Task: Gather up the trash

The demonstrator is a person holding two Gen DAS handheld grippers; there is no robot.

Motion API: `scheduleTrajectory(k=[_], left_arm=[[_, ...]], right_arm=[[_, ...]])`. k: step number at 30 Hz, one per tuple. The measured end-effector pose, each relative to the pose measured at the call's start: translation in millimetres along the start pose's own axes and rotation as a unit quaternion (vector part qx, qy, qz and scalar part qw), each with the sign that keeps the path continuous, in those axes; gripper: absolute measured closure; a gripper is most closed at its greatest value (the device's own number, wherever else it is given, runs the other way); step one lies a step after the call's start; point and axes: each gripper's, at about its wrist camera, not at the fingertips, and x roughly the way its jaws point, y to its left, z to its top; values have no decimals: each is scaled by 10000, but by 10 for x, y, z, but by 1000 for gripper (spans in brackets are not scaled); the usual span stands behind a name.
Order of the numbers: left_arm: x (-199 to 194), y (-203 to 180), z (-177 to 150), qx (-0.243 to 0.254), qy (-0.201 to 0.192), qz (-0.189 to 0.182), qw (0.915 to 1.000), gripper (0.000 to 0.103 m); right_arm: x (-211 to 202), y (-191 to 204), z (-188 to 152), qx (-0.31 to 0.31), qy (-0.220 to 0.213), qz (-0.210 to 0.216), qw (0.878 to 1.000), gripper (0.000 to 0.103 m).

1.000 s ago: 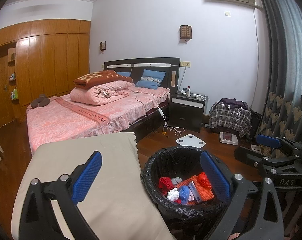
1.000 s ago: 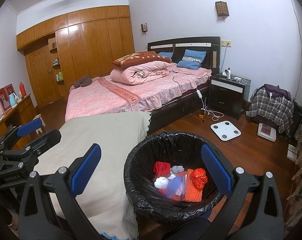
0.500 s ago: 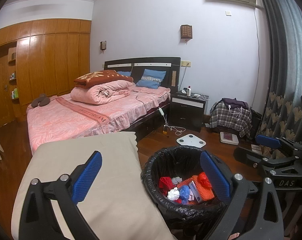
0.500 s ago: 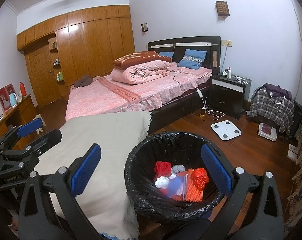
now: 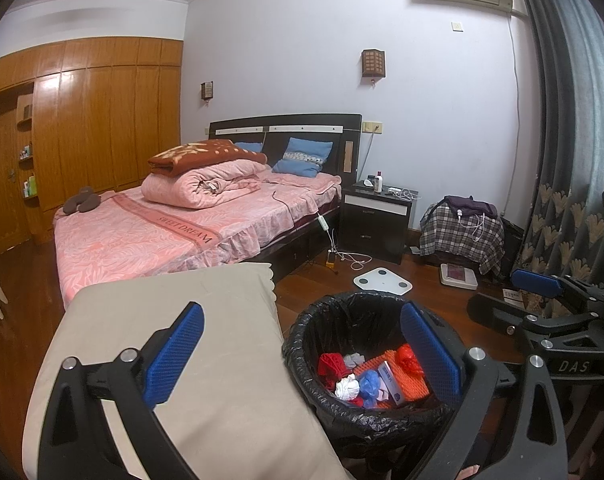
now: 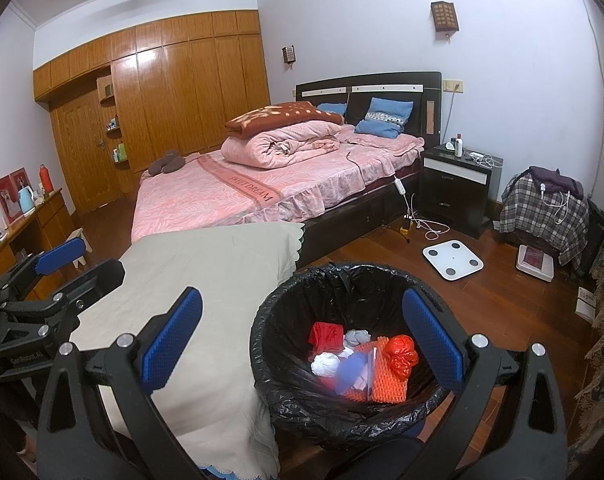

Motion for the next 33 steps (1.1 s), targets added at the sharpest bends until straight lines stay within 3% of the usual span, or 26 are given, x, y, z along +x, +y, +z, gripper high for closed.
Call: scheduleTrajectory(k=[33], left_arm=[[2, 16, 12, 17, 15, 6, 10000, 6]], right_arm=[[-5, -10, 4, 13, 11, 3, 10000, 6]])
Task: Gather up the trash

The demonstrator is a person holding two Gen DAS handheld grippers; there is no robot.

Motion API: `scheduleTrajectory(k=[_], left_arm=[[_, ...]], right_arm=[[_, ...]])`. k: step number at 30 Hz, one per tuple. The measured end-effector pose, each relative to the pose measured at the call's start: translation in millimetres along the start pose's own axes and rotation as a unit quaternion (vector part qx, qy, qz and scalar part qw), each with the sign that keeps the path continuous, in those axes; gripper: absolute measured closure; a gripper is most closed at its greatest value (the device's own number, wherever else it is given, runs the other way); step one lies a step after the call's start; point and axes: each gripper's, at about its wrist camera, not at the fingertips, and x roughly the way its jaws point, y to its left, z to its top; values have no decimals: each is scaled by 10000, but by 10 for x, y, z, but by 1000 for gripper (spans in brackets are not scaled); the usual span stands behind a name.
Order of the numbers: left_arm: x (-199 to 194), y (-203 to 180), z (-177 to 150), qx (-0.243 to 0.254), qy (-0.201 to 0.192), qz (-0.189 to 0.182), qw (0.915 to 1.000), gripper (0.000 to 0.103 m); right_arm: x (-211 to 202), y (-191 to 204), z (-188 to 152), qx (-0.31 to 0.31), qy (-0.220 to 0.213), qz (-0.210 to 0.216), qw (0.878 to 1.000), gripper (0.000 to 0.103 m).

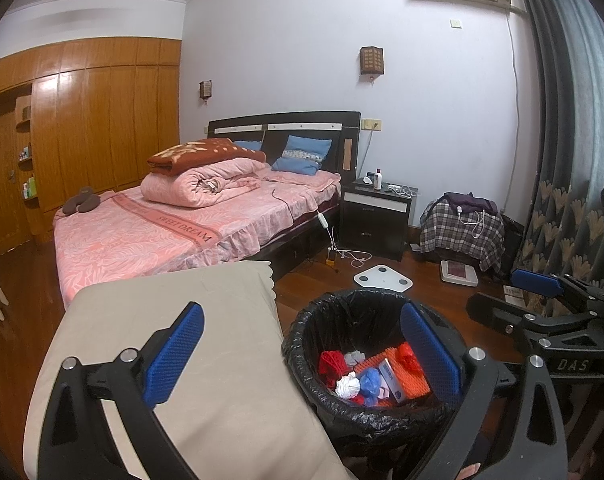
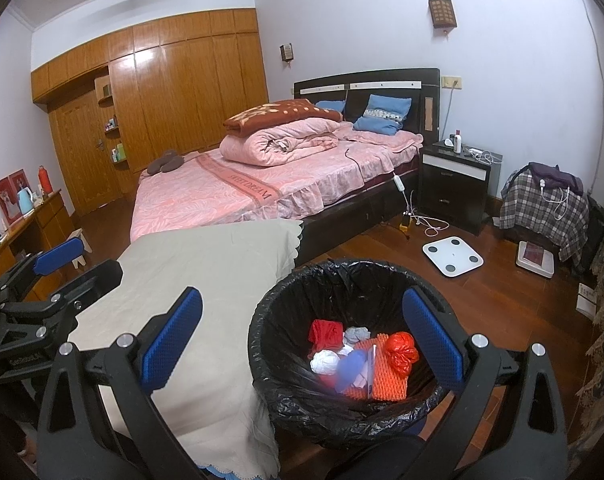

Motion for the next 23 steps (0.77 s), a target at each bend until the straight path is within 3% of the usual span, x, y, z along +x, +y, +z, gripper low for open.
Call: scheduleTrajectory(k=[23], left_arm=[[19, 1, -15, 33, 20, -4, 10000, 6]], right_arm=[[-3, 1, 6, 12, 9, -1, 10000, 6]])
